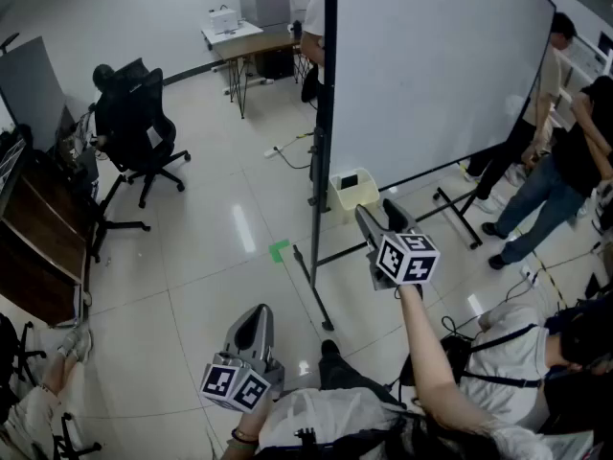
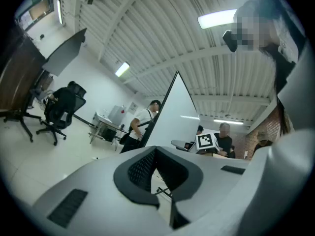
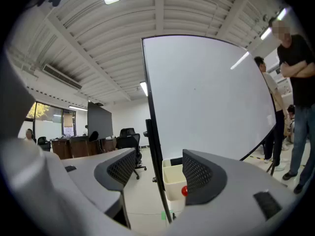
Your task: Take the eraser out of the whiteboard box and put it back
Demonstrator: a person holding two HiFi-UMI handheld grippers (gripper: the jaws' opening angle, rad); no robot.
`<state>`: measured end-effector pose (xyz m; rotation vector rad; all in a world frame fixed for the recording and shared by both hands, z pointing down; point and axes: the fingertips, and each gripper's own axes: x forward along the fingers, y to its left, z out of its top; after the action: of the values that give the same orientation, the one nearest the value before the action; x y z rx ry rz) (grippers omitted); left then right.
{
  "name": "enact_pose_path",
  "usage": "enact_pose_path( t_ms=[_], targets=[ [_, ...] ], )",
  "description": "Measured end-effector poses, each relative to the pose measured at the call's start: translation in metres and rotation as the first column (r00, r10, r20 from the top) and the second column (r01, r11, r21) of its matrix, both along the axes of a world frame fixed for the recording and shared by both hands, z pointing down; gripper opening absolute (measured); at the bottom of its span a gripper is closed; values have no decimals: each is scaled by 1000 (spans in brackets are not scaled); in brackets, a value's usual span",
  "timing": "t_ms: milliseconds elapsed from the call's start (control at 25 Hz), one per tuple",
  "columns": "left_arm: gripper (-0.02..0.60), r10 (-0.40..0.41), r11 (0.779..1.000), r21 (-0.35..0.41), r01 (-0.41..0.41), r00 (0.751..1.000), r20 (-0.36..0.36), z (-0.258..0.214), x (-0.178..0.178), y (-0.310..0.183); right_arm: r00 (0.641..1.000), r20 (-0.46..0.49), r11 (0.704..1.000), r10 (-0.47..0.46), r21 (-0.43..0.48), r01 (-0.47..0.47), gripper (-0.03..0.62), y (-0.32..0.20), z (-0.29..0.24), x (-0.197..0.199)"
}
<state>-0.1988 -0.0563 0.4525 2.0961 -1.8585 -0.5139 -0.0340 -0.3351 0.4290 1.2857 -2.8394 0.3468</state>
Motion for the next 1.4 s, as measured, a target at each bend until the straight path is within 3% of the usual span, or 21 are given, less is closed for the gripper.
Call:
enact_pose_path(
  t_ms=[160,320,480,720,880,1040,1240,1400],
  targets=[
    [-12,-59,998,-14,58,998,-27,2,-13,-36,994,-110,995,20,-92,-31,348,-79,33,-5],
    [-12,-117,993,-2,117,993,-20,-5,-19,-67,965,-258,991,-53,-133,19,348,-129,58,-22],
    [-12,-169,986,-12,169,985,-27,-5,-21,-89,930,-329,972,-162,-216,93,314,-145,77,-39],
    [-12,-245,969,-40,244,969,-35,0,-29,-113,838,-493,938,-234,-341,62,311,-157,114,-39],
    [-12,-256,966,-43,254,966,-38,5,-26,-134,805,-539,927,-248,-373,36,310,-159,117,-40],
    [-12,-225,973,-53,223,973,-41,7,-15,-153,817,-538,941,-209,-337,19,273,-158,103,-52],
    [-12,-181,983,-52,179,983,-43,3,-5,-161,831,-523,955,-192,-295,35,270,-160,106,-35],
    [-12,-180,982,-58,178,983,-40,5,-8,-156,876,-461,985,-138,-159,71,270,-159,68,-35]
  ],
)
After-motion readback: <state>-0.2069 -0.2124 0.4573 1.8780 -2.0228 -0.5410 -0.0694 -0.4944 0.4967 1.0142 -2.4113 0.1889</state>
